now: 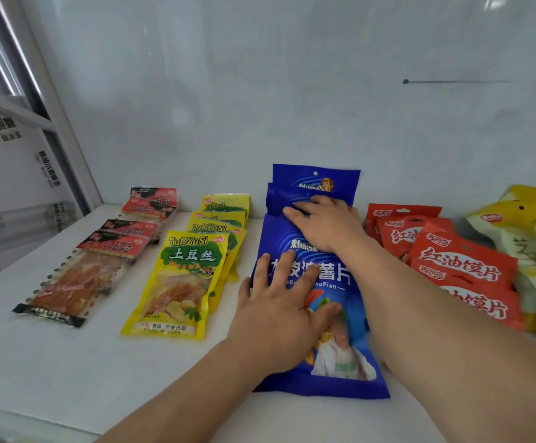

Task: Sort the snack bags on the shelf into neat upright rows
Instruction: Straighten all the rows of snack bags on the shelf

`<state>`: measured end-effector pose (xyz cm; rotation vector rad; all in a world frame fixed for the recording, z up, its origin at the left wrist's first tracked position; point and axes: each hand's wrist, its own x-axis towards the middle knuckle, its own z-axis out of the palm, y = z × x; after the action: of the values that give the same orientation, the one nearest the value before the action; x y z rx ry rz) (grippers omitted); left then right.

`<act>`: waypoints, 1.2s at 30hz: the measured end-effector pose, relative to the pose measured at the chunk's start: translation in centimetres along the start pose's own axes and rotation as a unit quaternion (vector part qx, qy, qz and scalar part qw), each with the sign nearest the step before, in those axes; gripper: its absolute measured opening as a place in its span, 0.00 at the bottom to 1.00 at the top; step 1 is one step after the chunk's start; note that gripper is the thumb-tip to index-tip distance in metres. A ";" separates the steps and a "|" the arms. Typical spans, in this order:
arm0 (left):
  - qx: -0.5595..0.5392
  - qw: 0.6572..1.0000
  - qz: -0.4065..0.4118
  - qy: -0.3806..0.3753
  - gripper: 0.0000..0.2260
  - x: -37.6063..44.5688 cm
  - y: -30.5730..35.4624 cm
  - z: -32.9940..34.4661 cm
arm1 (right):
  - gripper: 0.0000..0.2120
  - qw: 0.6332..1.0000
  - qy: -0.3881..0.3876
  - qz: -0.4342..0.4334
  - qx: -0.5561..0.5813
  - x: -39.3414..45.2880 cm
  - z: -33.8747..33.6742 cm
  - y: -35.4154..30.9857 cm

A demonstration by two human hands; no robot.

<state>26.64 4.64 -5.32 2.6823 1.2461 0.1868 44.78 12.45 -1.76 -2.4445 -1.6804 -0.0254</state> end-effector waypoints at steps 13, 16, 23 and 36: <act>-0.013 0.999 -0.002 0.036 0.32 0.1 0.0 -0.3 | 0.25 0.985 0.172 -0.024 -0.025 -4.1 -2.1 0.4; -0.018 0.998 -0.005 0.052 0.33 0.2 0.0 -0.3 | 0.24 0.985 0.175 0.003 -0.003 -7.1 -1.9 1.3; -0.037 0.998 -0.010 0.045 0.37 0.2 -0.6 -2.0 | 0.22 0.964 0.230 0.126 0.031 -15.3 -2.7 5.7; -0.300 0.951 0.070 0.020 0.33 1.7 13.2 -0.4 | 0.30 0.908 0.221 0.236 0.265 -20.7 -0.2 13.0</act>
<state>37.43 -2.39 -2.06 2.2327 0.8258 0.5443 49.31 -11.29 -5.59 -2.1361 -0.7553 -0.0481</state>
